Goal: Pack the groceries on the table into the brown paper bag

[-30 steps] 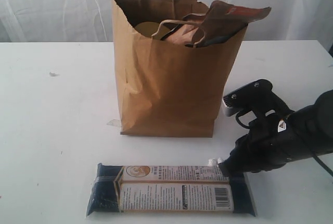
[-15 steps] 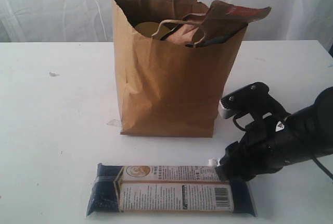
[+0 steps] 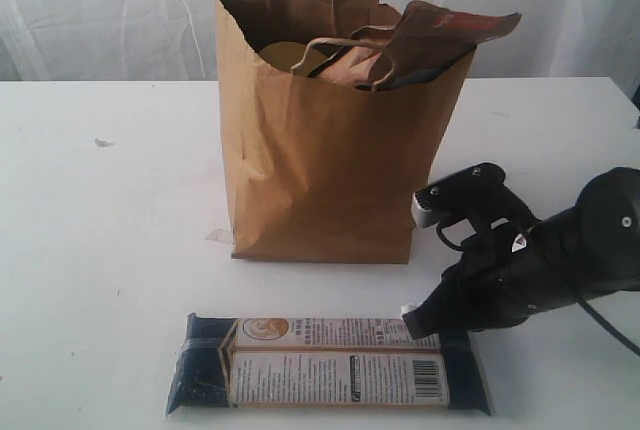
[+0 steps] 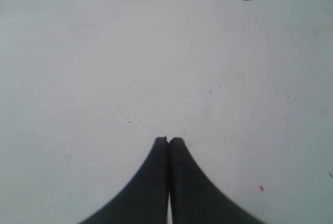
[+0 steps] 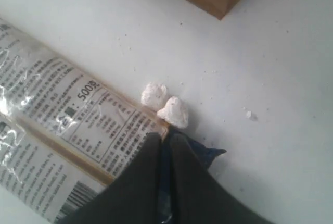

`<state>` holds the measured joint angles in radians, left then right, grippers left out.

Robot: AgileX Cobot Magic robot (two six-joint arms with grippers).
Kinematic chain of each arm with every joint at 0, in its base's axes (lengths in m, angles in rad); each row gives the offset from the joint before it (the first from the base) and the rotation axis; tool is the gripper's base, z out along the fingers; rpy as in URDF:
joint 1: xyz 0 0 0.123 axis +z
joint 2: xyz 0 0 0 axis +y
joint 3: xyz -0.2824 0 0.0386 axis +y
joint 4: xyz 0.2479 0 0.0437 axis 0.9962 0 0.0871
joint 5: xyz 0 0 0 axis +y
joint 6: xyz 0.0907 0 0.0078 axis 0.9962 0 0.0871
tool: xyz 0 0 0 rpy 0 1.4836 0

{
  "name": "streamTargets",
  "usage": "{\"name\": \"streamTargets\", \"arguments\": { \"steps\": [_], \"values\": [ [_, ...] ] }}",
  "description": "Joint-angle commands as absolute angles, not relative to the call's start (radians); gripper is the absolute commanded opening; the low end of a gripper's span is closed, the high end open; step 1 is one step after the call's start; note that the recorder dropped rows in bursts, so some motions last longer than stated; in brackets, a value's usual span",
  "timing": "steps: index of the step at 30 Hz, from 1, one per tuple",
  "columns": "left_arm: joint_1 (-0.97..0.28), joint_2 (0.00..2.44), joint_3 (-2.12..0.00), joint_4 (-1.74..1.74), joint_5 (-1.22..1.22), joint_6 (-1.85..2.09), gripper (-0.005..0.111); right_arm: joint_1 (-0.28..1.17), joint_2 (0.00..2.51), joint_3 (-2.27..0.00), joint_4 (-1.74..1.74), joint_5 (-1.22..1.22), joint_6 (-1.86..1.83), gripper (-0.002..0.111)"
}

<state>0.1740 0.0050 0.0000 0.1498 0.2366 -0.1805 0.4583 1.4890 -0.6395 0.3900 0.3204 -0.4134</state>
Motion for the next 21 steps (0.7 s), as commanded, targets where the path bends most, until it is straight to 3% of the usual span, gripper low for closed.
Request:
{"name": "streamTargets", "arguments": {
  "steps": [1,21],
  "values": [
    [0.167,0.000,0.000,0.150,0.232,-0.183,0.000,0.459,1.517,-0.644,0.394,0.257,-0.430,0.026],
    [0.167,0.000,0.000,0.150,0.232,-0.183,0.000,0.459,1.683,-0.679,0.394,0.172,-0.430,0.029]
  ]
}}
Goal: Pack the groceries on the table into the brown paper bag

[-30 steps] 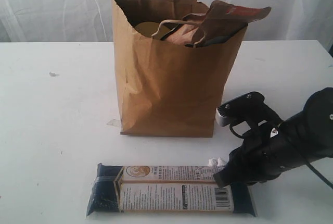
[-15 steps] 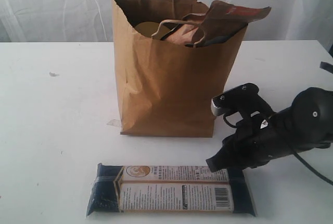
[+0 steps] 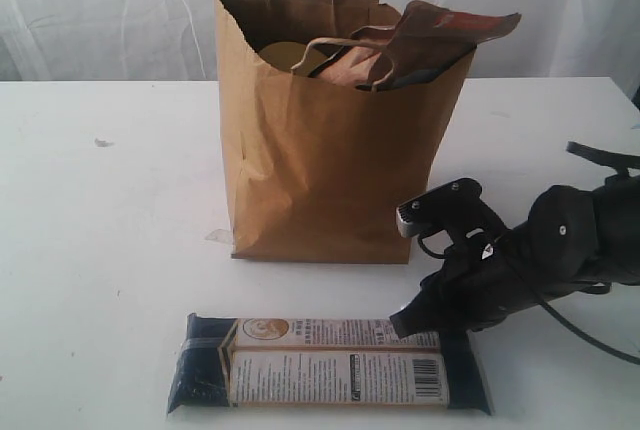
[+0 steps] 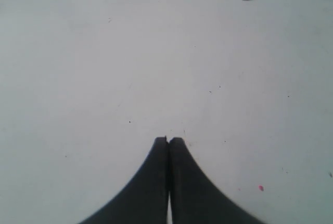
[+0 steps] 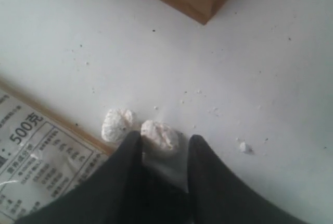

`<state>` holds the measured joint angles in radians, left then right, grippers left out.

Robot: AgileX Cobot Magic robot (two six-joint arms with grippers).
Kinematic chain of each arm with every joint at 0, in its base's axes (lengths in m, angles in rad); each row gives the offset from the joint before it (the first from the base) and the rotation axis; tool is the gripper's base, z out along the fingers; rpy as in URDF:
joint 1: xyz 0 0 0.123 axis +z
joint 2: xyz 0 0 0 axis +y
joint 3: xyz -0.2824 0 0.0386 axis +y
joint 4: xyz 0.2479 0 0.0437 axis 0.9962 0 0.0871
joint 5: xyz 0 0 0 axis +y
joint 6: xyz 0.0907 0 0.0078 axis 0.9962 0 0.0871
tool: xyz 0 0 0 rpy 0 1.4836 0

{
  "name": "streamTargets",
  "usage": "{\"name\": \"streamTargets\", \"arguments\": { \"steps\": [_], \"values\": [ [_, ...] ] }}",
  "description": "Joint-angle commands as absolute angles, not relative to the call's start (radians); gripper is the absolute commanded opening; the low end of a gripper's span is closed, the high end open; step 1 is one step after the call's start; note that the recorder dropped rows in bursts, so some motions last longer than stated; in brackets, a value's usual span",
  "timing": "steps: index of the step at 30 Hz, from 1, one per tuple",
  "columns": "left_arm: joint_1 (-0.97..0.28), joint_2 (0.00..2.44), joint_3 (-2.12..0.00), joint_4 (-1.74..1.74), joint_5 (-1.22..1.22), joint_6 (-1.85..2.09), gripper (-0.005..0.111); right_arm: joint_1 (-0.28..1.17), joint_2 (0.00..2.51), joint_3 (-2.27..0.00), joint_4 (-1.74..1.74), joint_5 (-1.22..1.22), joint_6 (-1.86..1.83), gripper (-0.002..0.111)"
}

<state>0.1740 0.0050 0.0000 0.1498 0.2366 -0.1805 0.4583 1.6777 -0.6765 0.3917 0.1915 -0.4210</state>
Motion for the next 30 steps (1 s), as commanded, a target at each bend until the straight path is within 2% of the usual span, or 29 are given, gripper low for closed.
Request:
{"name": "streamTargets", "arguments": {
  "steps": [1,13,30],
  "values": [
    [0.167,0.000,0.000,0.150,0.232,-0.183,0.000,0.459,1.683,-0.679,0.394,0.169,-0.430,0.028],
    [0.167,0.000,0.000,0.150,0.232,-0.183,0.000,0.459,1.683,-0.679,0.394,0.169,-0.430,0.001],
    [0.167,0.000,0.000,0.150,0.232,-0.183,0.000,0.459,1.635,-0.679,0.392,0.213,-0.430,0.000]
  ]
}}
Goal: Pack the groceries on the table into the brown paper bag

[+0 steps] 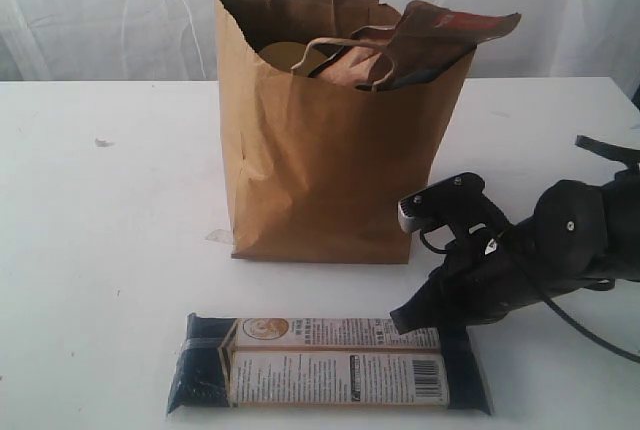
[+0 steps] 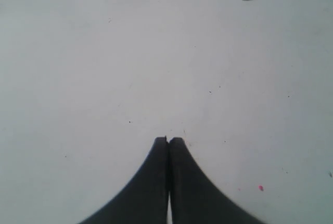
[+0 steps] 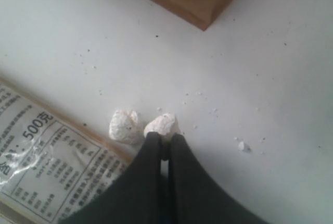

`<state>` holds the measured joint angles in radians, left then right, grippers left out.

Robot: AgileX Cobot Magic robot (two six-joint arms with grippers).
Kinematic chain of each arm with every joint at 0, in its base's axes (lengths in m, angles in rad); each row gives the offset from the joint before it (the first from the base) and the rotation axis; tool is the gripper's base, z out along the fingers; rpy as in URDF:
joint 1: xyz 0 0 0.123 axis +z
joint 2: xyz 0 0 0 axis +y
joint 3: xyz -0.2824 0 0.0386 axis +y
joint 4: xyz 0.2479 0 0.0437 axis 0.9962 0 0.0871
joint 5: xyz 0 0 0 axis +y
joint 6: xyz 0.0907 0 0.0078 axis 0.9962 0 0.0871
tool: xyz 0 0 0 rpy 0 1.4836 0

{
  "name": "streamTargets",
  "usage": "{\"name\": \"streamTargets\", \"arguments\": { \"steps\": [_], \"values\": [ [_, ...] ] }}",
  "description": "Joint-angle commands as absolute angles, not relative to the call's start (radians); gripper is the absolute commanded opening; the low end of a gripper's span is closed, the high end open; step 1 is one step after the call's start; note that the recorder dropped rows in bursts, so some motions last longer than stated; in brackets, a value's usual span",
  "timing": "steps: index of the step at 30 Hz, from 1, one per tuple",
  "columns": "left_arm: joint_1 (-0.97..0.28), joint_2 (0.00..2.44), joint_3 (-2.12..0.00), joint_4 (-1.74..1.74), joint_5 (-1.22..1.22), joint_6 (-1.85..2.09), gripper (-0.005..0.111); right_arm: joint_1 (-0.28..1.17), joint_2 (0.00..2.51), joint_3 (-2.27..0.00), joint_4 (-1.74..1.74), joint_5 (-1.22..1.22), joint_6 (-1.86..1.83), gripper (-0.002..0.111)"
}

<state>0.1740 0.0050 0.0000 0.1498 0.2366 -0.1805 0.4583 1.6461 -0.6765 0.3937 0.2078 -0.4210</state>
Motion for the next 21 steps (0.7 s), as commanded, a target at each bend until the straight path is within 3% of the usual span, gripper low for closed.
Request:
{"name": "streamTargets", "arguments": {
  "steps": [1,11,21],
  "values": [
    [0.167,0.000,0.000,0.150,0.232,-0.183,0.000,0.459,1.635,-0.679,0.392,0.213,-0.430,0.000],
    [0.167,0.000,0.000,0.150,0.232,-0.183,0.000,0.459,1.544,-0.679,0.392,0.268,-0.416,0.000],
    [0.167,0.000,0.000,0.150,0.232,-0.181,0.000,0.459,1.375,-0.677,0.392,0.510,-0.377,0.000]
  ]
}}
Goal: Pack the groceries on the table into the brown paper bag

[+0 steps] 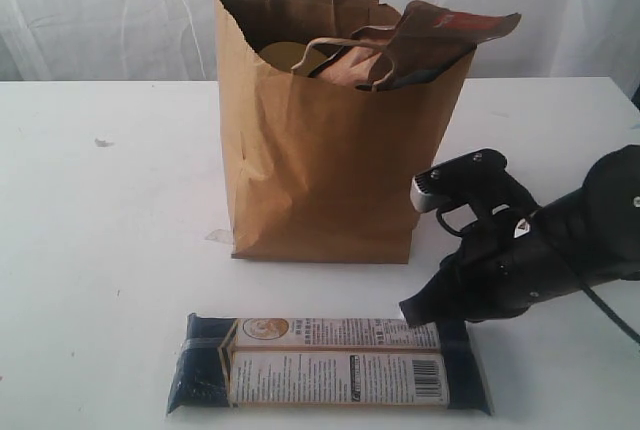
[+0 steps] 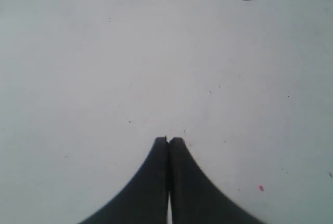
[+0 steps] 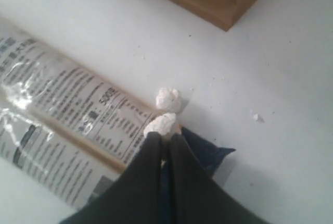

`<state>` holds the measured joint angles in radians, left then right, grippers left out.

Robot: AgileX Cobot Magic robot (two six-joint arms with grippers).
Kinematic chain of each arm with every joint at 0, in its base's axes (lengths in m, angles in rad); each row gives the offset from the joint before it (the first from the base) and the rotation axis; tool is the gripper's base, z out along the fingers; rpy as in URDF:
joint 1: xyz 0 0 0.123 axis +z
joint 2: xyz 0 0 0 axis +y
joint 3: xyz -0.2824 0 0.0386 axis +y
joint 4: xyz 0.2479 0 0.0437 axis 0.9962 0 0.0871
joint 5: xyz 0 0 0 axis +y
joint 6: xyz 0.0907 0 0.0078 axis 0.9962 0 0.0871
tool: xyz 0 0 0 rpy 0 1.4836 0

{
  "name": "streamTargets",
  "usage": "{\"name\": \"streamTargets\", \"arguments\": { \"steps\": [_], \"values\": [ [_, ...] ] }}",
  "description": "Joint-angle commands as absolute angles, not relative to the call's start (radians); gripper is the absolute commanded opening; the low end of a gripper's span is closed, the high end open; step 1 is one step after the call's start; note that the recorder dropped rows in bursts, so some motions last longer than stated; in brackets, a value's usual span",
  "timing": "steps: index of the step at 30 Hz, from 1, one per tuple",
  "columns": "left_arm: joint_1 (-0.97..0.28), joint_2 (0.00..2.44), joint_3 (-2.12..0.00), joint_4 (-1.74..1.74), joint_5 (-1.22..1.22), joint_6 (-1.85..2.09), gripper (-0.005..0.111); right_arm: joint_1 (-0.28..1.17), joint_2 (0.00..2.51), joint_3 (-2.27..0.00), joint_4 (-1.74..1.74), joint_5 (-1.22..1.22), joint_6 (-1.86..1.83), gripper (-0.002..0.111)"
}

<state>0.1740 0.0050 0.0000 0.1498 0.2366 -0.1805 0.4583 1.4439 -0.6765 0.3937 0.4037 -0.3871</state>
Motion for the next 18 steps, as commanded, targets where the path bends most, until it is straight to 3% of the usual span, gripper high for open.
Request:
{"name": "streamTargets", "arguments": {
  "steps": [1,9,14,18],
  "values": [
    [0.167,0.000,0.000,0.150,0.232,-0.181,0.000,0.459,1.357,-0.677,0.392,0.532,-0.375,0.000],
    [0.167,0.000,0.000,0.150,0.232,-0.181,0.000,0.459,1.103,-0.677,0.404,0.766,-0.292,0.000],
    [0.167,0.000,0.000,0.150,0.232,-0.181,0.000,0.459,0.956,-0.678,0.594,0.998,-0.313,0.000],
    [0.167,0.000,0.000,0.150,0.232,-0.181,0.000,0.459,0.880,-0.691,0.707,1.041,-0.315,0.000]
  ]
}}
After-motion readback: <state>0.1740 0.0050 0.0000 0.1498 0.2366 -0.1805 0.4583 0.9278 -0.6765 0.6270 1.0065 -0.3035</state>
